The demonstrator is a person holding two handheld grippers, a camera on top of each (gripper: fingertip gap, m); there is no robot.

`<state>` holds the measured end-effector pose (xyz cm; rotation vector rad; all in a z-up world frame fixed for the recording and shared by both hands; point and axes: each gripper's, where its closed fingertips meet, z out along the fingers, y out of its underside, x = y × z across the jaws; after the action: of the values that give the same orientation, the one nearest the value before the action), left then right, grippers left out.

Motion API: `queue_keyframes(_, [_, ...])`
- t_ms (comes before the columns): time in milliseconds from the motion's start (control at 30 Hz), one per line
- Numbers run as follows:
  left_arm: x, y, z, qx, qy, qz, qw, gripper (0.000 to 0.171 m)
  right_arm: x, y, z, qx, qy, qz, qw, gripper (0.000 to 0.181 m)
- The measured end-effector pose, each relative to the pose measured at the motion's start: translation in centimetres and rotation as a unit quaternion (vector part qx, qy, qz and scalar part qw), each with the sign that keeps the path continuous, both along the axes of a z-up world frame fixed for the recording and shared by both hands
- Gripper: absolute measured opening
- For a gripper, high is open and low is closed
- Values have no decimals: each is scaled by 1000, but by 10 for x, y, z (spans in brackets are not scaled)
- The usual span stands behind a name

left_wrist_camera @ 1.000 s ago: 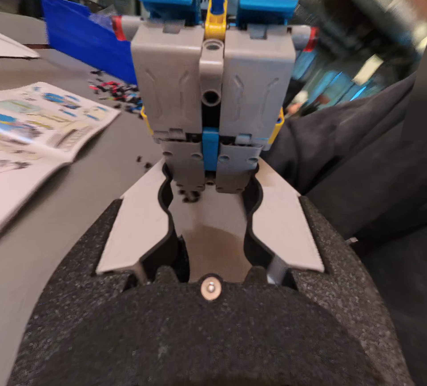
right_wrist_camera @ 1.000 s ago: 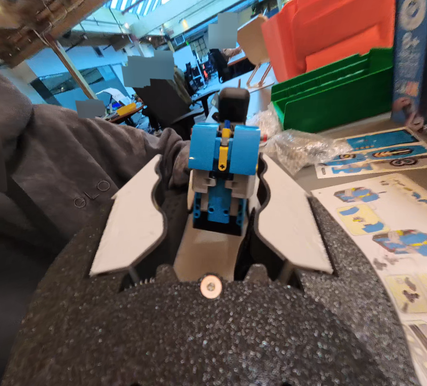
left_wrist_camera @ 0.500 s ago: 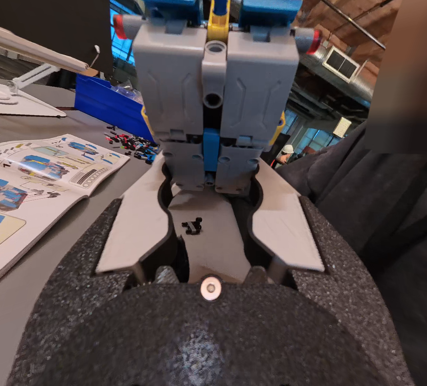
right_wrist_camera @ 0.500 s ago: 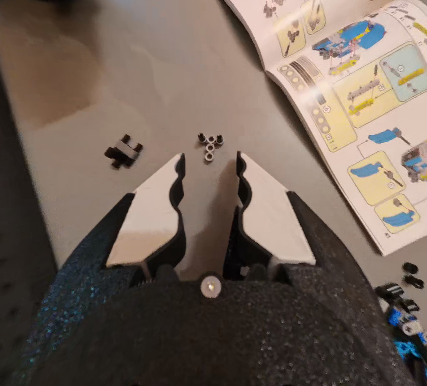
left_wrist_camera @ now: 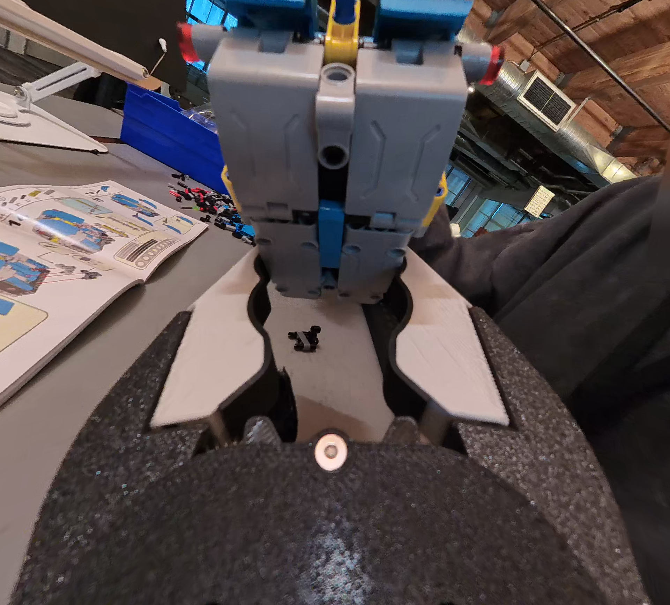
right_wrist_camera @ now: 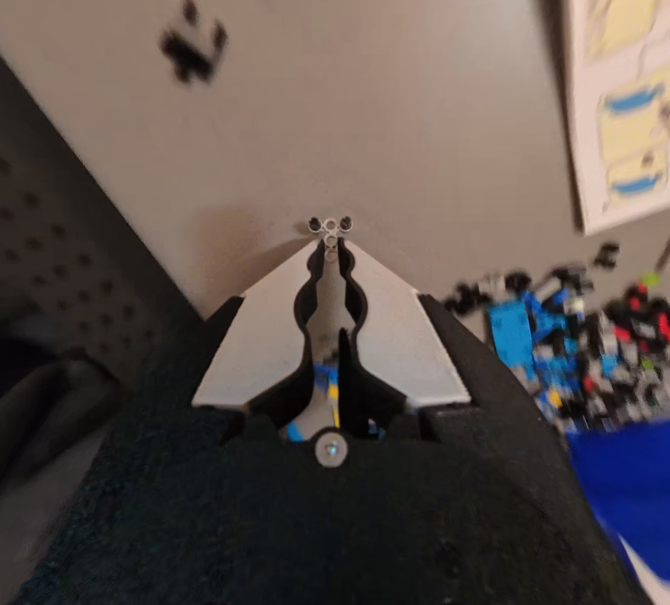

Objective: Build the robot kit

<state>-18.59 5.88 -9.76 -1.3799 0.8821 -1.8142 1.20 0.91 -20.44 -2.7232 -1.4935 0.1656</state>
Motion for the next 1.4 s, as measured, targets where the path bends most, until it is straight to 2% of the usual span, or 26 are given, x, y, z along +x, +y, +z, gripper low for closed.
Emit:
queue_keyframes(100, [2, -4, -2, 12, 8, -2, 1000, 67, 36, -7, -3, -37, -162, -13, 986, 7])
queue_keyframes(200, [4, -10, -4, 29, 19, -5, 999, 67, 46, -15, -17, -93, -243, 1, 966, 7])
queue_keyframes(267, [4, -14, -4, 39, 24, -6, 999, 67, 45, -10, -25, -94, -257, 10, 962, 9])
queue_keyframes(400, [2, -15, -4, 47, 26, -2, 999, 67, 30, 2, -21, -29, -170, 18, 985, 39])
queue_keyframes(467, [1, -14, -4, 45, 24, -2, 999, 67, 26, 12, -8, 41, -89, 29, 995, 43])
queue_keyframes(533, [2, -14, -4, 43, 25, -4, 999, 67, 25, 19, 2, 117, 9, 28, 993, 36])
queue_keyframes(600, [4, -16, -5, 43, 28, -8, 999, 67, 34, 21, 3, 157, 82, -28, 984, 33])
queue_keyframes(667, [5, -17, -6, 45, 29, -10, 999, 67, 34, 10, -7, 128, 150, -76, 977, 40])
queue_keyframes(733, [6, -17, -6, 46, 31, -12, 998, 67, 29, 9, -12, 141, 197, -101, 965, 44])
queue_keyframes(867, [6, -17, -6, 44, 31, -11, 999, 67, 15, 17, -11, 200, 218, -110, 949, 41])
queue_keyframes(1000, [6, -17, -7, 41, 32, -13, 999, 67, 12, 20, -20, 177, 161, -112, 965, 44])
queue_keyframes(1100, [6, -18, -8, 44, 35, -14, 998, 67, 16, 20, -26, 153, 112, -94, 977, 23])
queue_keyframes(1200, [7, -17, -8, 46, 38, -10, 998, 67, 10, 23, -22, 139, 111, -83, 980, 23])
queue_keyframes(1233, [7, -17, -9, 46, 39, -7, 998, 67, -2, 27, -13, 147, 139, -78, 976, 23])
queue_keyframes(1300, [7, -15, -9, 45, 41, -1, 998, 67, -52, 28, 27, 156, 268, -50, 949, 23])
queue_keyframes(1333, [7, -14, -9, 44, 41, 0, 998, 67, -81, 29, 57, 171, 347, -37, 921, 23])
queue_keyframes(1400, [7, -13, -9, 43, 40, 1, 998, 67, -132, 27, 116, 200, 500, -21, 842, 23])
